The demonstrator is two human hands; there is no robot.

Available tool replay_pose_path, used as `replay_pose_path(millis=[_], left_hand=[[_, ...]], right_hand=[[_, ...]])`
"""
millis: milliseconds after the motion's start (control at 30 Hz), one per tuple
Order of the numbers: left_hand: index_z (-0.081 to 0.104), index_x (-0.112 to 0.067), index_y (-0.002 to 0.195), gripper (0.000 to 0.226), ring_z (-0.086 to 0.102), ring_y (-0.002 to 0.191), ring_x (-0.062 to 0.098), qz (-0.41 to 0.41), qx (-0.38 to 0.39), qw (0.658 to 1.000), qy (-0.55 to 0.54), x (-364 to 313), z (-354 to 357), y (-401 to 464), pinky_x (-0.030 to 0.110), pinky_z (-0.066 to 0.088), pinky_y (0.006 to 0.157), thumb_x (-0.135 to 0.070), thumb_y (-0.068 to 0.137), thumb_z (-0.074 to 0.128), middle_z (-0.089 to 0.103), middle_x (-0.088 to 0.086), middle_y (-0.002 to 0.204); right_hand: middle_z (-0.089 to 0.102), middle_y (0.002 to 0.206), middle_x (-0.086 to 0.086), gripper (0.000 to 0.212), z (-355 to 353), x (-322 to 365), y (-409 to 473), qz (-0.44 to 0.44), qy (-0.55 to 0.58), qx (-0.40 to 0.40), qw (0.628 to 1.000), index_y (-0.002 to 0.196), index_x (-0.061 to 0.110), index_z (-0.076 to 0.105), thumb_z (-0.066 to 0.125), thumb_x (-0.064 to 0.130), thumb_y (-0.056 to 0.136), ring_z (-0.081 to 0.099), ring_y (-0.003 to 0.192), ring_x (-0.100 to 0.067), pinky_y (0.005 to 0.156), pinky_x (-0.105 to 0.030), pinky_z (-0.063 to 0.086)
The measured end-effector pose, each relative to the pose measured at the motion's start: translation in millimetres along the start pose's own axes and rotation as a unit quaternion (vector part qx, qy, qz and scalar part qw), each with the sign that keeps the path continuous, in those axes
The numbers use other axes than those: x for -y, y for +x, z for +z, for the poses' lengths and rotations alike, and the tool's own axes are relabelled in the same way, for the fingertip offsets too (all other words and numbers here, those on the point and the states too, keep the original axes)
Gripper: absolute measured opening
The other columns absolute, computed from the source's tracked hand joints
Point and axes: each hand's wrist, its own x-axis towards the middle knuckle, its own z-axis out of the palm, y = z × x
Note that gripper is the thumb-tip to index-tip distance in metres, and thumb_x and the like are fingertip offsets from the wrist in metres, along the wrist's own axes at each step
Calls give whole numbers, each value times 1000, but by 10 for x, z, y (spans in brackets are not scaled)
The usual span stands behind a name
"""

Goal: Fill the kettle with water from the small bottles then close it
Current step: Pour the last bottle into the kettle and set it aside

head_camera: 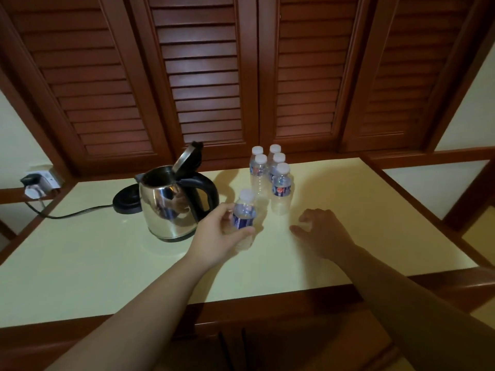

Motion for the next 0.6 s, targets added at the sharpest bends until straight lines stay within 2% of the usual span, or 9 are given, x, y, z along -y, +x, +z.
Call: replay_pose_path(millis=[67,200,300,400,600], left_hand=[[67,-27,113,41,66,98,2,-38,-23,999,-22,-41,138,141,25,52,88,-33,79,89,73,-13,105],[65,-23,114,42,66,93,-1,-97,-53,993,-37,-100,341,385,20,48,80,-26,80,89,71,-13,105],[61,-22,115,42,65,94,-2,-113,-66,991,-27,-115,475,524,24,52,83,-27,81,87,66,-18,102],[61,-25,115,42,69,96,7,-117,-72,990,-16,-98,559,648,32,55,89,-30,82,87,66,-21,102],[61,-23,133,58,71,104,14,-147,-50,988,-9,-12,640,847,42,56,99,-34,81,86,73,-7,117]], right_hand=[[58,135,1,52,3,-118,38,1,-26,19,999,132,23,60,60,57,93,47,126,-22,104,-41,45],[41,160,1,68,105,-248,87,-12,-52,36,998,151,25,46,53,64,96,33,147,-23,119,-40,27],[36,164,-1,72,201,-336,136,-22,-74,26,997,154,28,45,49,70,95,28,152,-24,124,-42,22],[30,168,-4,72,249,-384,132,-27,-64,22,997,155,27,43,46,69,97,23,154,-25,126,-43,17],[25,170,-5,71,283,-419,132,-36,-45,18,998,157,27,41,47,66,98,19,156,-24,128,-43,12]])
